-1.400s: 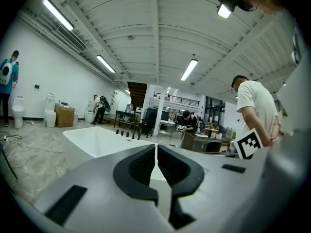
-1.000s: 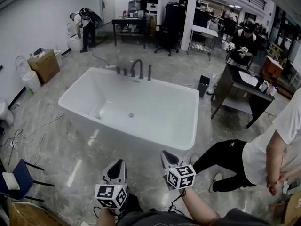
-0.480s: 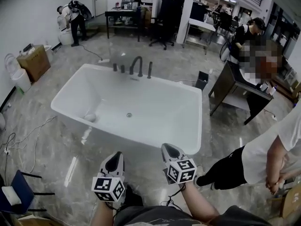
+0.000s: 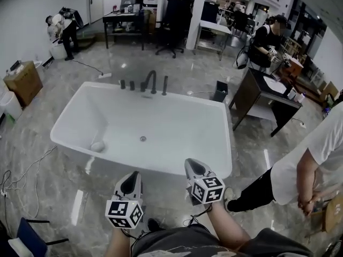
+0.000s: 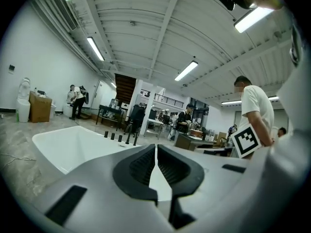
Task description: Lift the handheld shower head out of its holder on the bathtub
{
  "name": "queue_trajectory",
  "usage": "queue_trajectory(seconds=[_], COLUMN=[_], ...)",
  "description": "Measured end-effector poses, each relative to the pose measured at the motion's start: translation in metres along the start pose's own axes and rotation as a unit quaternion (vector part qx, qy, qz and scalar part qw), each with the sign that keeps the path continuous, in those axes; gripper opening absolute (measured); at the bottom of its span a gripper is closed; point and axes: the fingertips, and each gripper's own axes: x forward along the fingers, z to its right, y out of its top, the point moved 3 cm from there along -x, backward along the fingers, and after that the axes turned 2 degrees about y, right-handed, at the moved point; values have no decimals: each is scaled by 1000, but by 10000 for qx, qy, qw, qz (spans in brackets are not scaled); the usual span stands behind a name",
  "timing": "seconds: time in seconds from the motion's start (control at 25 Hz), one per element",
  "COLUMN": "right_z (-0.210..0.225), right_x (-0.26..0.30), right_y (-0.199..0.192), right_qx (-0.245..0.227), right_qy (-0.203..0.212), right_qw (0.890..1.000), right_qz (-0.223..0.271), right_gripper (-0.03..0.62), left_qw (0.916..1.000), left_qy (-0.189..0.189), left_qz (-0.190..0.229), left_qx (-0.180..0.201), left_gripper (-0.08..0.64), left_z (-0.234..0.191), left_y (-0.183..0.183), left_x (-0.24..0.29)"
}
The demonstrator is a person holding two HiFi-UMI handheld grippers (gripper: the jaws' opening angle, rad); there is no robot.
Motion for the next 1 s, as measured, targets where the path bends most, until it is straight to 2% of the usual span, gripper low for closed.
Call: queue_trajectory(seconds=[0.16, 0.4, 0.76, 1.0], right_z=[-8, -5, 11, 36], right_x=[14, 29, 79, 138], right_y=[6, 9, 31, 48], right_qx=[9, 49, 120, 100], right_qy=[-144, -389, -401, -353], right_qw=[9999, 9992, 9988, 9988], right_qz=[19, 60, 242, 314], right_gripper=[35, 35, 35, 35], left_qw=[9999, 9998, 9998, 9997], left_qy=[-90, -137, -81, -17], left_qz=[113, 25, -66, -156], left_qx=[47, 138, 174, 159], left_gripper=[26, 26, 26, 26], left_z=[-25, -56, -85, -109], left_y=[13, 13, 23, 33], left_x=[2, 15, 42, 93])
